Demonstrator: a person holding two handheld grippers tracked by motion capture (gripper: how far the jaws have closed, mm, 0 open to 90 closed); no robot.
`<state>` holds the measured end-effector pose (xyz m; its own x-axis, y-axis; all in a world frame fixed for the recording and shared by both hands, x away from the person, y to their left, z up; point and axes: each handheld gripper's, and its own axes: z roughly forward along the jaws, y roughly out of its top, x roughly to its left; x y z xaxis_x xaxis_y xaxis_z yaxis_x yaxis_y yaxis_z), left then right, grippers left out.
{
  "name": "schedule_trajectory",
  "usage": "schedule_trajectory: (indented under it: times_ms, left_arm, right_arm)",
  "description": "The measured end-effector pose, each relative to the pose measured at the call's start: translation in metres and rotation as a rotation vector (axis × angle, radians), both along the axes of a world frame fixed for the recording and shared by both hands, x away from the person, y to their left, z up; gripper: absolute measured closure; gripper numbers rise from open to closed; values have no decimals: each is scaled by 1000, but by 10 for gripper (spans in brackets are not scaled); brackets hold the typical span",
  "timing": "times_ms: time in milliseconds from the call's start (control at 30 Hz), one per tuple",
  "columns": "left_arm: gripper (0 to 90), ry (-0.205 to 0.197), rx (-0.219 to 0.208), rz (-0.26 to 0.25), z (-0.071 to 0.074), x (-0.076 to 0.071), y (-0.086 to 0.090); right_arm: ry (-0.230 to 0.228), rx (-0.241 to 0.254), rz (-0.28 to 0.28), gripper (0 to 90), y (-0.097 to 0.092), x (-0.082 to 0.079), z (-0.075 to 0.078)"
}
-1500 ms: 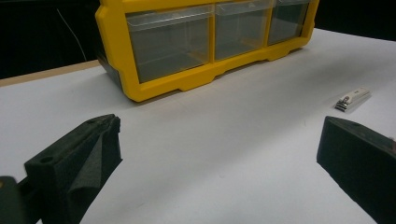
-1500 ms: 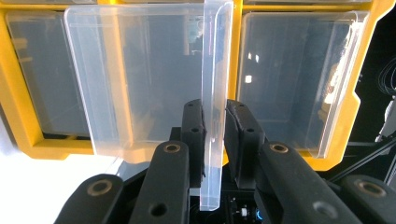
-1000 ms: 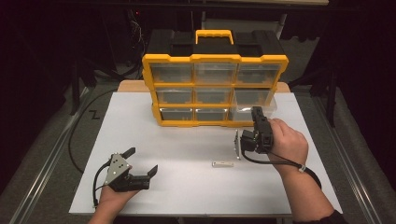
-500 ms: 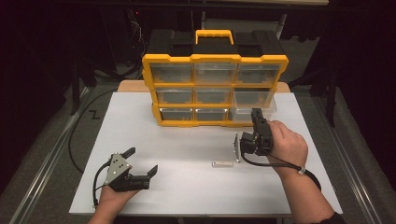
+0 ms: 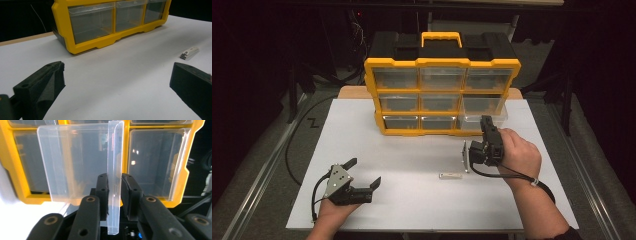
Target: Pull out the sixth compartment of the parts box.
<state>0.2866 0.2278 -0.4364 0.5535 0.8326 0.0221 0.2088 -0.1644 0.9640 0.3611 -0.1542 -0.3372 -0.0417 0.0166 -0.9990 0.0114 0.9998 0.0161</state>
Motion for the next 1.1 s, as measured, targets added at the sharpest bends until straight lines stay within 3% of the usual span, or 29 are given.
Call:
schedule_trajectory:
  times_ms: [267,567,633,1033,1067,1100]
  left_arm:
    - [4,-2,-3,-1,0,-1,0]
    - [4,-6,-4,-7,0,-1,-1]
    - [4,-7,-3,-10,0,-1,-1]
    - [3,-16,-1,-13,0,-2,-1]
    - [3,-15,-2,-13,0,-2,-1]
    - [3,-15,-2,-13,0,-2,-1]
  right_arm:
    - [54,20,18,578,-2,-6,2]
    - [84,24,30,469,-2,-15,-8]
    - [100,41,21,449,-2,-16,-14]
    - [179,14,31,396,-2,-21,-51]
    - [193,31,20,390,-2,-22,-56]
    - [191,4,32,387,-2,-22,-57]
